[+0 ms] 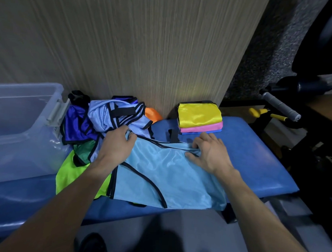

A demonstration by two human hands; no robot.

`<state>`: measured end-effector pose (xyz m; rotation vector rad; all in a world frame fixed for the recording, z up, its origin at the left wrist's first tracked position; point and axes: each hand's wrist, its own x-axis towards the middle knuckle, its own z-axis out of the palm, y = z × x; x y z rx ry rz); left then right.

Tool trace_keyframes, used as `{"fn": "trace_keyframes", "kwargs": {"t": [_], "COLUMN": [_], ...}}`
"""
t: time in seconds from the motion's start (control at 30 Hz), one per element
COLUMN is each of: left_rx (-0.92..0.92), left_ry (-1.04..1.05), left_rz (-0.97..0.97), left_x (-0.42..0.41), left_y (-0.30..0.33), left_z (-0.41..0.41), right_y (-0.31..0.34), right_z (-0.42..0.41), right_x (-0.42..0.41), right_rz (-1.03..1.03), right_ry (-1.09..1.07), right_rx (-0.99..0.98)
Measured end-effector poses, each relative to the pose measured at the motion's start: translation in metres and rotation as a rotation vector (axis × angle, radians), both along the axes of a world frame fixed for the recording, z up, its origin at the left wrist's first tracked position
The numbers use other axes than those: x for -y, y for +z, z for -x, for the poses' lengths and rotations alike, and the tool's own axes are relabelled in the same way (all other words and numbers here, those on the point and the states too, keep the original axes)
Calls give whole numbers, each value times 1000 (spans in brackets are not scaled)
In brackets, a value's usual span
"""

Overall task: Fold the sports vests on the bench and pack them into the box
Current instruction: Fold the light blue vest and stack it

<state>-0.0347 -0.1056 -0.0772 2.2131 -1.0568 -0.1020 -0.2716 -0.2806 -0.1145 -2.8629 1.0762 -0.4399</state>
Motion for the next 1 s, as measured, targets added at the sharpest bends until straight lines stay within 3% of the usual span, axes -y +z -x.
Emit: {"fn": "trace_keyframes", "kwargs": {"t": [0.1, 0.23, 0.47, 0.6, 0.8, 1.0], "left_rx": [-7, -30, -54, -50, -41, -23], "left_ry": [-2, -3, -13, -16, -29, -39], "left_rz": [0, 6, 5, -2, -8, 31], "left_x": [0, 0, -1, -2, -3, -2], "left_y": [-1, -1, -2, -3, -3, -10], "left_z": [-1, -3, -5, -6, -6, -11], "right_y": [-6, 1, 15, 11, 8, 15], "right_z": [-11, -19, -7, -5, 1, 10], "right_x": [-8, -12, -4, 3, 8, 24], "right_rz": [3, 8, -207, -193, -218, -491], "right_ry": [49, 85, 123, 117, 163, 113], "right_rx": [-8, 162, -47, -53, 94, 82]}}
